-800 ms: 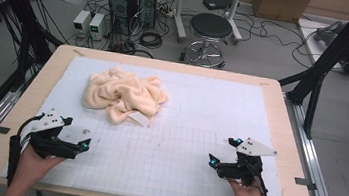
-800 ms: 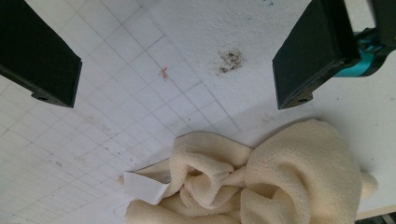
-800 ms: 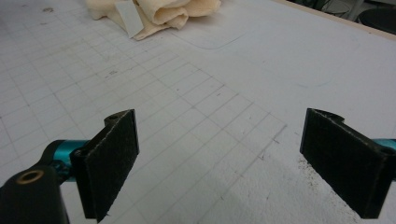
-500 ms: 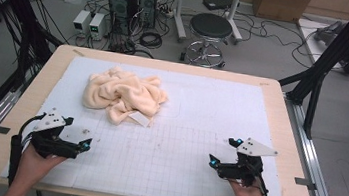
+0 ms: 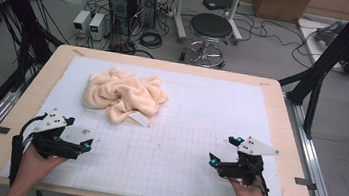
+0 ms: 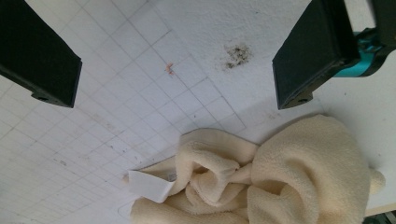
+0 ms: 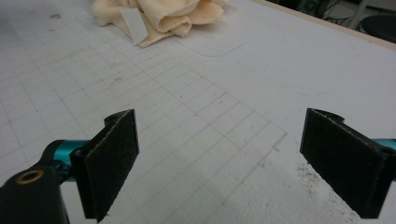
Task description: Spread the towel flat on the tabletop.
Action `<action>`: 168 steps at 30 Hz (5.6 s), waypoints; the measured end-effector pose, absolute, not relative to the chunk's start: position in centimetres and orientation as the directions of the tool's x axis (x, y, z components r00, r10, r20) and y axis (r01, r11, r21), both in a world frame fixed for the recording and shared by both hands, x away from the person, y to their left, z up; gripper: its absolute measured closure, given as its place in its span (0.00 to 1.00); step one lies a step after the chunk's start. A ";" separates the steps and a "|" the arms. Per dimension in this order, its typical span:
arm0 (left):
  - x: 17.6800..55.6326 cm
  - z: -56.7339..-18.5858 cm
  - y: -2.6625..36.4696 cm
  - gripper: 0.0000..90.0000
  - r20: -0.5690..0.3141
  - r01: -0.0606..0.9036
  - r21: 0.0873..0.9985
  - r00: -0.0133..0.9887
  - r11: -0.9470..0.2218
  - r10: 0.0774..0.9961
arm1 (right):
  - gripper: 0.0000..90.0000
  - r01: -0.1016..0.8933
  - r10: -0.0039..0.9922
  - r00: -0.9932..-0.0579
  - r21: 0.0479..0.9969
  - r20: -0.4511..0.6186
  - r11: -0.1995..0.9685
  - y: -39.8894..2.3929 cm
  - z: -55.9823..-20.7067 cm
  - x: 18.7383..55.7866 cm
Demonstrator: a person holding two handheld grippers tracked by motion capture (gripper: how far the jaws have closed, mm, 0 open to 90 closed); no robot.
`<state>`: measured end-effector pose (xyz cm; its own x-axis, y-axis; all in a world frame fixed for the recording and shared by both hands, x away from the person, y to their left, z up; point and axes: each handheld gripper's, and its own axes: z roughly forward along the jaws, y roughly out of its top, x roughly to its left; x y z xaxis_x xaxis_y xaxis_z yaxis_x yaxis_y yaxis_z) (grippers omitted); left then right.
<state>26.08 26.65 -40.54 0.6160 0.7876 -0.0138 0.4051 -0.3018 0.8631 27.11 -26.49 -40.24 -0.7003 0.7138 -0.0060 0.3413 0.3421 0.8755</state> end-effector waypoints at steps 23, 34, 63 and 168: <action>26.0 -40.3 26.8 0.02 -0.022 0.405 0.868 0.610 -0.287 0.792 | 0.12 0.295 0.586 -0.810 0.846 -0.025 0.443 -18.9 -34.4 34.3; 25.9 -40.2 27.1 0.02 -0.029 0.407 0.871 0.600 -0.274 0.800 | 0.12 0.278 0.536 -0.844 0.837 -0.022 0.471 -14.7 -31.3 38.5; 26.2 -40.2 27.0 0.02 -0.028 0.406 0.870 0.607 -0.279 0.795 | 0.16 0.319 0.469 -0.882 0.789 0.044 0.525 -3.0 -33.8 44.8; 29.6 -37.2 19.4 0.88 -0.010 0.321 0.837 0.819 -0.443 0.573 | 0.92 0.284 0.410 -0.911 0.771 0.032 0.570 -22.0 -36.9 29.8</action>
<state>29.63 19.43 -37.24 0.8193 0.5732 -0.0105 0.3205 -0.4429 0.8373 29.85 -22.04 -36.86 -0.9113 0.4104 0.0319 0.2835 0.5697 0.7714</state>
